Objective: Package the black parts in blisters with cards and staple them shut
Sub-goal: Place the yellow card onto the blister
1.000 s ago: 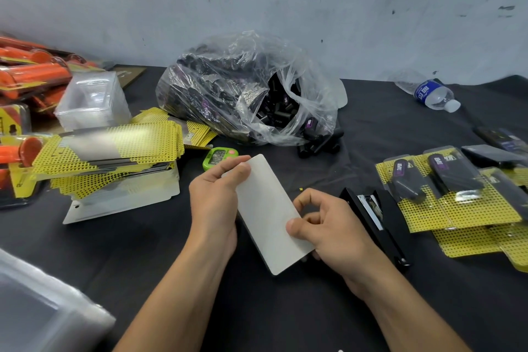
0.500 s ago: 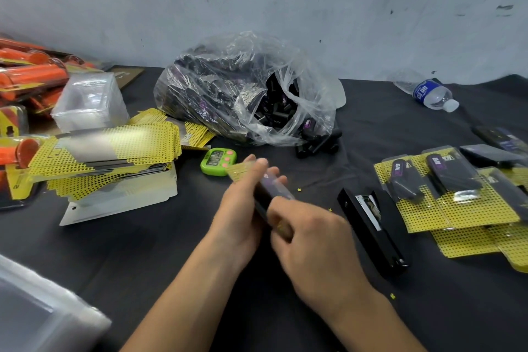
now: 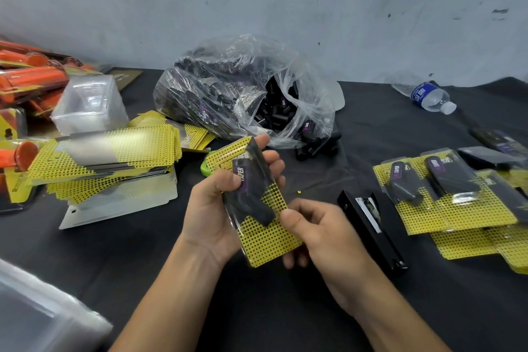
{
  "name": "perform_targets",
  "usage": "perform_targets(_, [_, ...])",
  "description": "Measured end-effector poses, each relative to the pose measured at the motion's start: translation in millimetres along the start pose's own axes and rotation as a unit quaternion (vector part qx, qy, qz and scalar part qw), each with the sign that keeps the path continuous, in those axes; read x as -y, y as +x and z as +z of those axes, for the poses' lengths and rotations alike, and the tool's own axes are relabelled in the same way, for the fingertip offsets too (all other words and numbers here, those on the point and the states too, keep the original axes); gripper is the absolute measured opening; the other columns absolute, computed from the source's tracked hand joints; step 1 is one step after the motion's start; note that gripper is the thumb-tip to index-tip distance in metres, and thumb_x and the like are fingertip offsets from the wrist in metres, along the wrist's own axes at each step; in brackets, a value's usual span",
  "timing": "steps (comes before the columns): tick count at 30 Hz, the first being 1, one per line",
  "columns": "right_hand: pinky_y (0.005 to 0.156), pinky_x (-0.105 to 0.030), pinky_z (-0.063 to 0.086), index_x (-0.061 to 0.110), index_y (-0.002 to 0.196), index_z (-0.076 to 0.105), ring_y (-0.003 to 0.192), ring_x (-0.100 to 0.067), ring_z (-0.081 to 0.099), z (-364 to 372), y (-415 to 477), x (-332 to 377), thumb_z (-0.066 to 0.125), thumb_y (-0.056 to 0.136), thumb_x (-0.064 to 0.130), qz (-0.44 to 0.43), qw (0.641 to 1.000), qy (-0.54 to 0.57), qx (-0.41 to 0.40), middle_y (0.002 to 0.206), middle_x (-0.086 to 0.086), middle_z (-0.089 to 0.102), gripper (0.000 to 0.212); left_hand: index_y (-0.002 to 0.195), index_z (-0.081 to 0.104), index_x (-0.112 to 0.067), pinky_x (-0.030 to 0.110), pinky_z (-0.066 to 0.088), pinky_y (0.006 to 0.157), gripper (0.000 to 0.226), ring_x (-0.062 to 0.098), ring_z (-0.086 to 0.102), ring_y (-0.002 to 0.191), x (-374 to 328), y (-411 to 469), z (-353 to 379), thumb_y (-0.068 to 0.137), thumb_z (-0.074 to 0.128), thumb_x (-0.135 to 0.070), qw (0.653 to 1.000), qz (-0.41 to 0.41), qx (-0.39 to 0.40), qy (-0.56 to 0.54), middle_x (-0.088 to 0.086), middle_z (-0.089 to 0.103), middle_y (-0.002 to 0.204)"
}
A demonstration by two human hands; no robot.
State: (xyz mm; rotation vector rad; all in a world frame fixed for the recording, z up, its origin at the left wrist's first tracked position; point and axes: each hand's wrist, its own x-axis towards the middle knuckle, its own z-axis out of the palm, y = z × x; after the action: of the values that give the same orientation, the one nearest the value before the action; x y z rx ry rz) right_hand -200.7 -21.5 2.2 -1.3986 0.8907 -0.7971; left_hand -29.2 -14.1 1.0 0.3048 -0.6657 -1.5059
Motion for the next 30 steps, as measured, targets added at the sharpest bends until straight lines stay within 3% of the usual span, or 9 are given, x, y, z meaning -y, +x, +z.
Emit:
perform_targets(2, [0.048, -0.024, 0.040, 0.017, 0.076, 0.073, 0.053, -0.012, 0.056, -5.1, 0.2, -0.5, 0.063, 0.101, 0.013, -0.105, 0.986, -0.099, -0.086, 0.065, 0.003, 0.067, 0.027, 0.133, 0.069, -0.010, 0.044, 0.054, 0.104, 0.069, 0.023, 0.065, 0.125, 0.1, 0.5, 0.8, 0.064, 0.071, -0.008, 1.000, -0.002, -0.025, 0.019, 0.011, 0.067, 0.136])
perform_targets(5, [0.053, -0.029, 0.046, 0.023, 0.088, 0.073, 0.062, -0.014, 0.060, -14.6, -3.6, -0.9, 0.062, 0.100, 0.025, -0.254, 0.889, -0.332, -0.187, 0.070, 0.008, 0.066, 0.017, 0.124, 0.075, -0.015, 0.047, 0.046, 0.106, 0.055, 0.022, 0.066, 0.118, 0.6, 2.8, 0.1, 0.072, 0.059, -0.005, 0.994, -0.019, -0.077, 0.076, 0.007, 0.068, 0.134])
perform_targets(10, [0.051, -0.043, 0.054, 0.018, 0.088, 0.074, 0.058, -0.020, 0.062, -16.7, -3.8, 0.1, 0.067, 0.096, 0.023, -0.280, 0.829, -0.424, -0.232, 0.069, 0.002, 0.068, 0.012, 0.144, 0.056, -0.024, 0.039, 0.043, 0.109, 0.073, 0.014, 0.067, 0.111, 7.9, 6.0, 4.9, 0.073, 0.069, -0.016, 0.969, 0.038, -0.188, 0.153, -0.001, 0.069, 0.128])
perform_targets(14, [0.058, -0.041, 0.057, 0.021, 0.087, 0.075, 0.062, -0.016, 0.064, -14.7, -3.1, -0.8, 0.076, 0.090, 0.016, -0.238, 0.844, -0.431, -0.212, 0.070, 0.005, 0.071, 0.005, 0.108, 0.071, -0.018, 0.033, 0.051, 0.080, 0.038, 0.013, 0.066, 0.082, 8.6, 7.9, 2.9, 0.071, 0.078, -0.014, 0.949, 0.072, -0.218, 0.216, -0.004, 0.067, 0.088])
perform_targets(19, [0.071, -0.002, 0.044, 0.031, 0.104, 0.076, 0.083, 0.003, 0.065, -19.4, 0.8, -2.0, 0.078, 0.085, 0.015, -0.140, 0.904, -0.356, -0.193, 0.080, 0.020, 0.072, 0.025, 0.100, 0.063, -0.014, 0.029, 0.047, 0.069, 0.037, 0.011, 0.058, 0.068, 8.2, 9.6, -0.4, 0.064, 0.073, -0.015, 0.936, 0.033, -0.287, 0.200, 0.001, 0.055, 0.082])
perform_targets(21, [0.067, -0.012, 0.048, 0.031, 0.095, 0.073, 0.076, -0.004, 0.065, -20.9, 1.9, -2.9, 0.074, 0.090, 0.028, -0.126, 0.893, -0.400, -0.163, 0.074, 0.017, 0.070, 0.006, 0.098, 0.064, -0.012, 0.030, 0.048, 0.066, 0.036, 0.014, 0.058, 0.065, 10.9, 10.3, 1.5, 0.064, 0.074, -0.017, 0.934, 0.017, -0.295, 0.204, 0.001, 0.056, 0.075])
perform_targets(23, [0.063, -0.026, 0.047, 0.026, 0.084, 0.068, 0.068, -0.011, 0.061, -19.9, 1.1, -3.6, 0.069, 0.094, 0.030, -0.123, 0.886, -0.423, -0.145, 0.067, 0.010, 0.066, 0.010, 0.096, 0.067, -0.012, 0.032, 0.052, 0.068, 0.033, 0.014, 0.063, 0.064, 13.1, 11.8, 2.1, 0.067, 0.083, -0.017, 0.924, 0.025, -0.300, 0.235, -0.002, 0.062, 0.070])
perform_targets(27, [0.050, -0.018, 0.040, 0.022, 0.080, 0.071, 0.054, -0.007, 0.055, -19.5, 3.5, -2.3, 0.070, 0.090, 0.015, -0.129, 0.939, -0.284, -0.144, 0.060, 0.011, 0.063, 0.012, 0.131, 0.063, -0.017, 0.035, 0.059, 0.089, 0.062, 0.017, 0.073, 0.104, 14.0, 11.9, 0.5, 0.075, 0.076, -0.039, 0.943, 0.039, -0.259, 0.204, -0.002, 0.077, 0.112])
perform_targets(30, [0.045, -0.019, 0.035, 0.025, 0.084, 0.074, 0.044, -0.004, 0.045, -17.9, 6.3, -5.6, 0.073, 0.086, 0.004, -0.092, 0.977, -0.150, -0.120, 0.053, 0.009, 0.059, 0.021, 0.128, 0.066, -0.012, 0.036, 0.061, 0.090, 0.047, 0.023, 0.072, 0.107, 14.8, 9.1, -0.1, 0.083, 0.071, -0.027, 0.959, -0.031, -0.204, 0.194, 0.008, 0.075, 0.119])
